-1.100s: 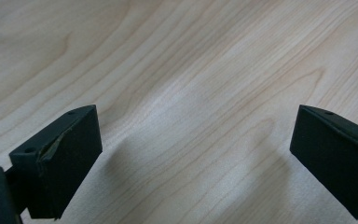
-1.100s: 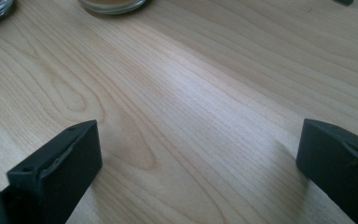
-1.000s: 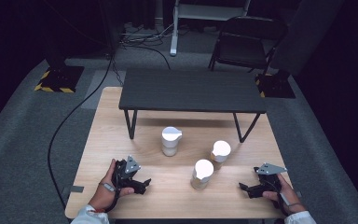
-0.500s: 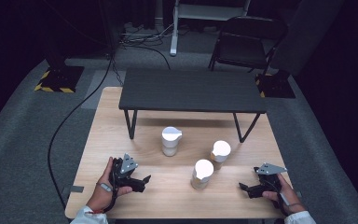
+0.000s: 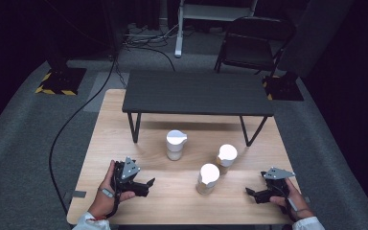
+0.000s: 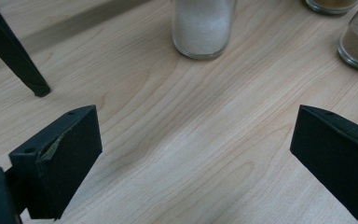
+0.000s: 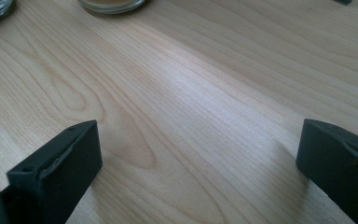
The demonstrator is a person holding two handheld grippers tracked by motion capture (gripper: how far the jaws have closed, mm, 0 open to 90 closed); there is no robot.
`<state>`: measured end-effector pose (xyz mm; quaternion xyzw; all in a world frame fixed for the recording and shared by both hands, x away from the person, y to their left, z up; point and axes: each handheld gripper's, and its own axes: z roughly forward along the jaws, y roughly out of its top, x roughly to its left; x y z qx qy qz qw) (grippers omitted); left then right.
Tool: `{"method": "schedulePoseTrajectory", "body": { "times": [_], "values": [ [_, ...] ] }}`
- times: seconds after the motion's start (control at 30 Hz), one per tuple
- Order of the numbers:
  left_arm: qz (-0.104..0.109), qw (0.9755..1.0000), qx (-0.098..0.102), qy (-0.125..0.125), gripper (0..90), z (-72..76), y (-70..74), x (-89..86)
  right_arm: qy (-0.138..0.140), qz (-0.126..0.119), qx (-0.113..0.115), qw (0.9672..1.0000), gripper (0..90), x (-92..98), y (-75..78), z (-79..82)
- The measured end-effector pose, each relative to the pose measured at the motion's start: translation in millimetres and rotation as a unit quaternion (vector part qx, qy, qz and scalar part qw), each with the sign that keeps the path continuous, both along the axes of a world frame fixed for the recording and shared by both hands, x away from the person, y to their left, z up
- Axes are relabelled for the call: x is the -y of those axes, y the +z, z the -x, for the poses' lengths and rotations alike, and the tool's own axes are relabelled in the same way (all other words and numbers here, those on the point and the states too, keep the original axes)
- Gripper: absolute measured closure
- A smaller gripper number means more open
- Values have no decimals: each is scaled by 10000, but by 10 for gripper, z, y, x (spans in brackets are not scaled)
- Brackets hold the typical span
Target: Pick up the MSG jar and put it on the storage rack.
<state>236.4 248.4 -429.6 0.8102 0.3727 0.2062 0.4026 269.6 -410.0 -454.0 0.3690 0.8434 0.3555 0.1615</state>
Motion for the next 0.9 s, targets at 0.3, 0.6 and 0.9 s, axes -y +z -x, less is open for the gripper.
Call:
{"method": "schedulePoseTrajectory", "body": {
  "times": [0.3, 0.6, 0.9],
  "values": [
    [124, 9998, 158, 90, 16, 52, -31, 14, 0, 0, 1, 10000, 0, 0, 0, 0],
    [252, 9994, 176, 155, 16, 36, -93, 25, 0, 0, 1, 10000, 0, 0, 0, 0],
    [321, 9993, 150, 116, 18, -28, -132, 62, -1, 0, 0, 10000, 0, 0, 0, 0]
  ]
}}
